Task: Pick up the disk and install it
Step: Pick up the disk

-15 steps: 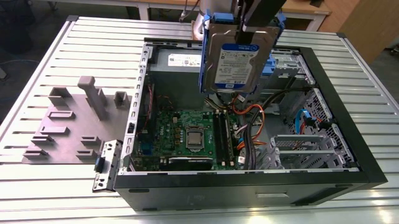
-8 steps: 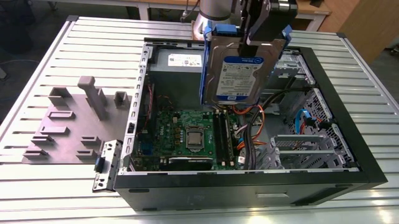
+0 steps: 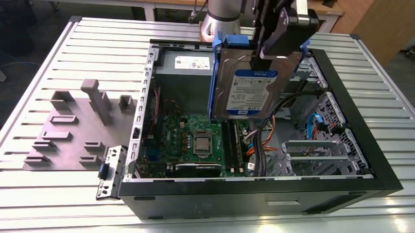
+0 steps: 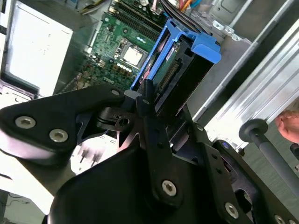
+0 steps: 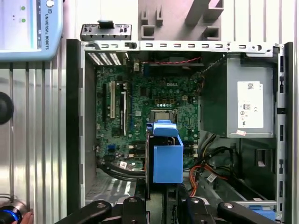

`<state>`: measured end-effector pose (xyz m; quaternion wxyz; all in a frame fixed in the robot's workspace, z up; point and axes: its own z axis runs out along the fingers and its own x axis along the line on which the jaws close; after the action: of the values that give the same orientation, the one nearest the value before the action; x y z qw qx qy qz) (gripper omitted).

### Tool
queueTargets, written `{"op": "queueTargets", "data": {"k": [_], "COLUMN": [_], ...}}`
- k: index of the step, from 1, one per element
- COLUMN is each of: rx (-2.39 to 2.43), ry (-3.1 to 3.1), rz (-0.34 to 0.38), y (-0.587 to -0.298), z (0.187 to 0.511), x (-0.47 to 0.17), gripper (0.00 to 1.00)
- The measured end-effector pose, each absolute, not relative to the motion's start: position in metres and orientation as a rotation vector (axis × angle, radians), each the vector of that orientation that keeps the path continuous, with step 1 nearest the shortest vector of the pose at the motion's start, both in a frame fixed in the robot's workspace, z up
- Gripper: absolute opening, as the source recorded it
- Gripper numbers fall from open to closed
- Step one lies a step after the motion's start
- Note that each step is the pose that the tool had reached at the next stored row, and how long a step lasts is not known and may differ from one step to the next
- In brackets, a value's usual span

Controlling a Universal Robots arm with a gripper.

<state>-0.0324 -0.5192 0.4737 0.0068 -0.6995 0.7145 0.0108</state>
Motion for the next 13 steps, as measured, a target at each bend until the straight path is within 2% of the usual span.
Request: {"op": "queueTargets", "data": {"k": [13], "rx": [-2.187], "ry": [2.237], "rz": [0.032], "y": [-0.554], "z": [0.474], "x": [-0.032], "gripper": [0.35]}}
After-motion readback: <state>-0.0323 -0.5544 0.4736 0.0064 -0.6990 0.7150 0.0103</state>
